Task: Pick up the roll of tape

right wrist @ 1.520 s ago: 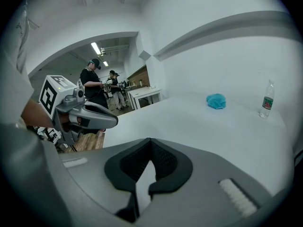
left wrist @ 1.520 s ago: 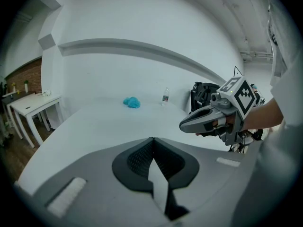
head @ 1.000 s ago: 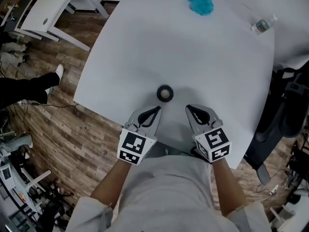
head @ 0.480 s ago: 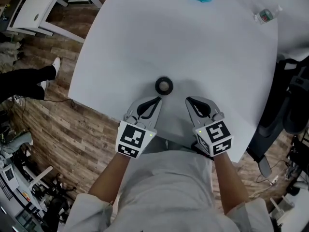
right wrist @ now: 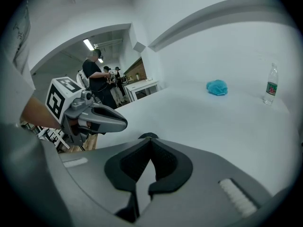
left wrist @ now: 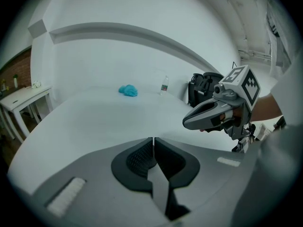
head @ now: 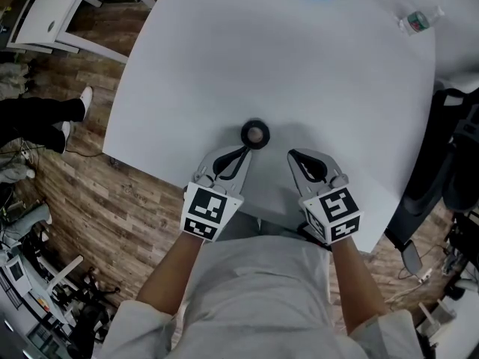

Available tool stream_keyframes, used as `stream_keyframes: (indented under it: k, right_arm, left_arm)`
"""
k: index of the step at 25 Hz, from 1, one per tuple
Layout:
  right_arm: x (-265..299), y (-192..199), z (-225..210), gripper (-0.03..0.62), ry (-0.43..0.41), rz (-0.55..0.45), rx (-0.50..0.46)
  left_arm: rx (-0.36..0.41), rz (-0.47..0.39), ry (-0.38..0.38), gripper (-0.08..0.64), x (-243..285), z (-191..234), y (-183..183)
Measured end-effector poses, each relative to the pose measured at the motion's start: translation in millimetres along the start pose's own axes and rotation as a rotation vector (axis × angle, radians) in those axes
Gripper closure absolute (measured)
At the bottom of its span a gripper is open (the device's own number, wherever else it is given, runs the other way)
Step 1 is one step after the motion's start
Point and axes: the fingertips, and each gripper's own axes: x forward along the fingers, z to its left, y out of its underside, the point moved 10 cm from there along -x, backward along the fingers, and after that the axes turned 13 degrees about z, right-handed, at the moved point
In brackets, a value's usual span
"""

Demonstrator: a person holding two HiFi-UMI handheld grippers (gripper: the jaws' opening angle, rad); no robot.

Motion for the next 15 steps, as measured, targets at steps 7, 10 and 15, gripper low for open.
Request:
stream_keyframes:
  k: [7, 10, 15]
  right_arm:
    - [6.2, 2.4, -4.1, 0.586, -0.009, 0.016, 0.013]
    - [10.9, 2.4, -5.8, 0.586, -0.014, 0.019, 0.016]
    - [14.6, 3.3, -8.1, 0.586, -0.021, 0.023, 0.024]
  left_arm:
    - [0.01, 0.045, -0.003, 0.483, 18.6, 7.3, 2.0]
    - [0.009, 0.052, 0.006, 0.441, 26.4, 10.8, 3.9]
    - [0.022, 0.088, -0.004, 0.355, 38.8, 14.0, 6.6]
